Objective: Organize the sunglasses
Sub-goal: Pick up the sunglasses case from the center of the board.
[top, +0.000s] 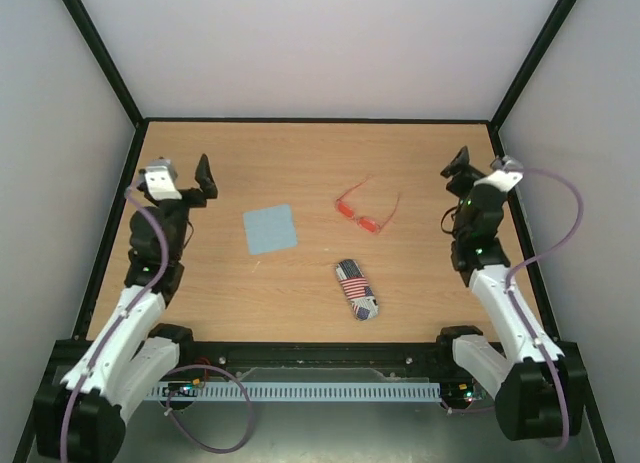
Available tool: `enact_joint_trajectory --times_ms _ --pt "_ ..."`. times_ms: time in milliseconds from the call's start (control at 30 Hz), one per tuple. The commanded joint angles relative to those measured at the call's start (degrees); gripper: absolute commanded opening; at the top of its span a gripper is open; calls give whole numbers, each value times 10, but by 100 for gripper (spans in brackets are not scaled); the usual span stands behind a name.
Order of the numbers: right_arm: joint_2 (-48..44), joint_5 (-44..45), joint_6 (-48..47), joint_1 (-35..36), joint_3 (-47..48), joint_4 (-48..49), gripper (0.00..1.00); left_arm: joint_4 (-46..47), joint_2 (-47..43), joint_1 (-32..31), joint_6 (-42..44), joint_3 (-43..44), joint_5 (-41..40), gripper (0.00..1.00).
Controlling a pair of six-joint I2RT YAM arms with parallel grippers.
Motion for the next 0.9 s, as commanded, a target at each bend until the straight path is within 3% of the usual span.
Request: enact_joint_trajectory --times_ms 0,67,133,233,300,367,433,533,733,867 --pt "-27 -111 78 1 133 -332 99 -235 -63 -8 -148 111 -23 99" --pt "-44 -177 82 1 152 -372 99 -336 -60 -9 -201 190 -4 99" --pt "-61 -172 126 -3 168 -449 99 -422 -47 -9 -221 247 29 99" --pt "-89 -278 138 -9 137 -439 99 -507 -33 -9 -206 286 107 99" --pt "-65 -347 153 -9 123 -437 99 -513 -40 -9 -194 278 161 100" --pt "-35 -438 154 -9 111 -428 99 -476 -60 -7 -208 242 217 99" --pt "-22 -473 153 3 103 -435 99 -424 -79 -3 -250 193 259 99" --pt "-21 -415 139 67 106 -475 99 -360 -70 1 -296 140 321 99" --pt "19 -270 153 220 109 -540 99 -414 -4 -20 -307 127 327 100" --pt "44 -195 183 330 109 -558 99 -438 30 -68 -308 116 302 99"
